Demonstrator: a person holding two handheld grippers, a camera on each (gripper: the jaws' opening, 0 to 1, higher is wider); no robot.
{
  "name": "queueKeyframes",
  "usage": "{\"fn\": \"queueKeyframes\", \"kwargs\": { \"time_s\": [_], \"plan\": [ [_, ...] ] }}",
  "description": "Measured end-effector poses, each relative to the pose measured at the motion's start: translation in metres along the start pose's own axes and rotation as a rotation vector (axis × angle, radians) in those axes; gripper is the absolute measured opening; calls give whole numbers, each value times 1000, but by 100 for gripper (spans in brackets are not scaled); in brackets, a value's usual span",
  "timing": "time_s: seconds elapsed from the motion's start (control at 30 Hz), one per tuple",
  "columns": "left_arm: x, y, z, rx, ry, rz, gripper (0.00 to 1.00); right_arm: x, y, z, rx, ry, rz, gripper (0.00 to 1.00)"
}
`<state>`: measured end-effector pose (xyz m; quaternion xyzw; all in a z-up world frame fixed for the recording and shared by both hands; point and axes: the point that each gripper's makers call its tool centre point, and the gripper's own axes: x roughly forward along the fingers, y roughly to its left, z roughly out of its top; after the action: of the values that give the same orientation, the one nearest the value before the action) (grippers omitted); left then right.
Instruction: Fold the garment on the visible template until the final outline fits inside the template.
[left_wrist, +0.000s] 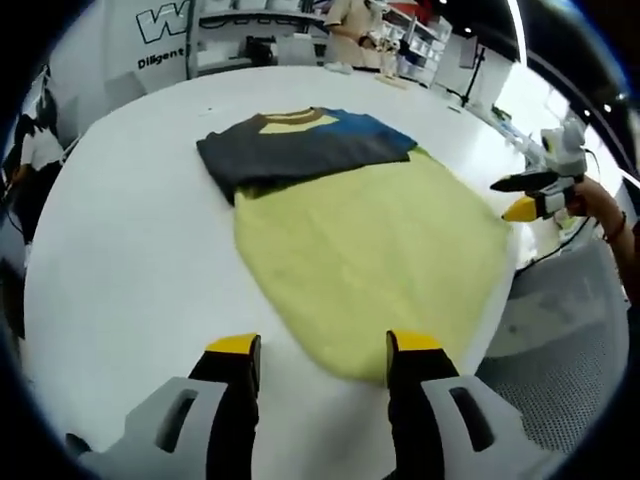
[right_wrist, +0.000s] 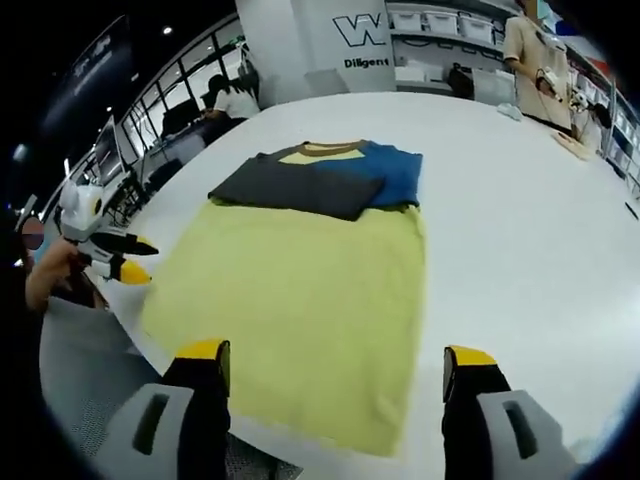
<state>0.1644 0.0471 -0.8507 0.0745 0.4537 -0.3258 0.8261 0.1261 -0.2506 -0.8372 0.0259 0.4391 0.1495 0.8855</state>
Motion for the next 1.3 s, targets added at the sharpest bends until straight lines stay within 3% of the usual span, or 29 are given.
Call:
{"fn": "queueKeyframes", "kwargs": {
  "time_s": [0.2, 0.63, 0.73, 0.87, 1.1, 1.23, 1.3],
  "plan": [
    [1, -9, -13, -17, 37, -28, 40, -7, -2, -20, -1, 51, -3, 74],
    [2, -17, -16, -71, 24, -54, 29, -14, -8, -37, -5, 98, -29, 56],
    [1, -18, -18, -71, 30, -56, 27, -15, -9, -41, -11, 116, -33, 47],
    [1, -21, -21, -72, 29, -60, 25, -17, -12, -45, -10, 132, -50, 26],
    [3, -17, -23, -86, 28, -43, 16, -18, -18, -52, -19, 164, -80, 11],
    [3, -16, -22, -98, 27, -39, 13, -18, -19, -54, -59, 186, -88, 0],
    [3, -17, -20, -102, 19, -40, 11, -19, -18, -53, -98, 179, -87, 0]
  ]
}}
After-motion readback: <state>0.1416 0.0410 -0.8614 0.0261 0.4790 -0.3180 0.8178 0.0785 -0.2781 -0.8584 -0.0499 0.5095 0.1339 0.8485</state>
